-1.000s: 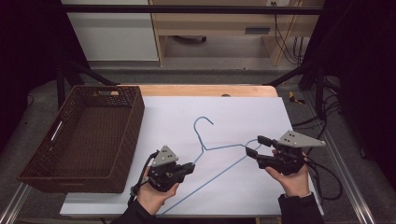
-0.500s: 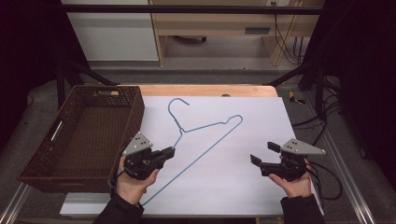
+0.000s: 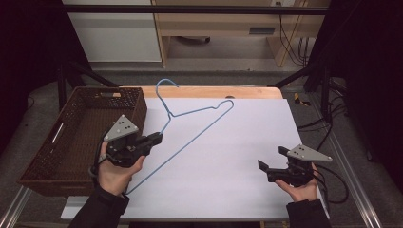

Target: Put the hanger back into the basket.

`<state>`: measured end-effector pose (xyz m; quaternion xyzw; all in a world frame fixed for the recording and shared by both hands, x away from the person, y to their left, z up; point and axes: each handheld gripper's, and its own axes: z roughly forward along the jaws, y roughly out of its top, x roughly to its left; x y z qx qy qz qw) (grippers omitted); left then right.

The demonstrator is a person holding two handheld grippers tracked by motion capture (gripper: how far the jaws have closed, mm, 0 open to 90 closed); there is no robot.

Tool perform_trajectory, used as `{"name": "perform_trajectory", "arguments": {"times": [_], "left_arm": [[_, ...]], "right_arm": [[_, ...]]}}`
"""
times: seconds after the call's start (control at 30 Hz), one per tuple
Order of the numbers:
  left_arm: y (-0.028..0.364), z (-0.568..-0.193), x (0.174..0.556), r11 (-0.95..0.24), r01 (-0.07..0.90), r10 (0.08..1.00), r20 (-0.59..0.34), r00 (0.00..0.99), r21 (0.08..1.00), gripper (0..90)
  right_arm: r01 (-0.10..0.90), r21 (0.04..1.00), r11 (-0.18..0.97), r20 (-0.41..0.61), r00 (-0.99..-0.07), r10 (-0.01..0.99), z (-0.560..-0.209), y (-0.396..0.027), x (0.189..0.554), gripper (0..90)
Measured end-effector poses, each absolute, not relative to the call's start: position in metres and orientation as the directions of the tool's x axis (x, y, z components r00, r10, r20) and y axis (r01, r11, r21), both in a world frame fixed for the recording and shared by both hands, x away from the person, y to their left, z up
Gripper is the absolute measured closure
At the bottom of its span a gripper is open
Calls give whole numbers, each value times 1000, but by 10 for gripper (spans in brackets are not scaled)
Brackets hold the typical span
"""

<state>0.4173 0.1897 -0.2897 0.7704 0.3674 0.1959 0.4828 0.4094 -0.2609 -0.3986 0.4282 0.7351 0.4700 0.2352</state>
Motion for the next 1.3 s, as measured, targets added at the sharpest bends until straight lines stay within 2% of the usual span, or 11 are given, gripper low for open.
{"name": "perform_trajectory", "arguments": {"times": [0.2,0.6,1.0,1.3], "left_arm": [[194,-280,428,-301,375,781,1,624,877,872],[223,-258,451,-299,377,816,30,577,876,872],[274,-232,456,-300,367,856,79,511,881,872],[316,-231,456,-277,381,885,80,459,882,871]], "right_arm": [[404,896,186,49,-505,861,-401,-263,409,68],[405,894,193,43,-505,862,-403,-263,409,71],[408,892,192,46,-507,861,-404,-262,410,70],[405,893,194,43,-508,860,-404,-262,410,69]]}}
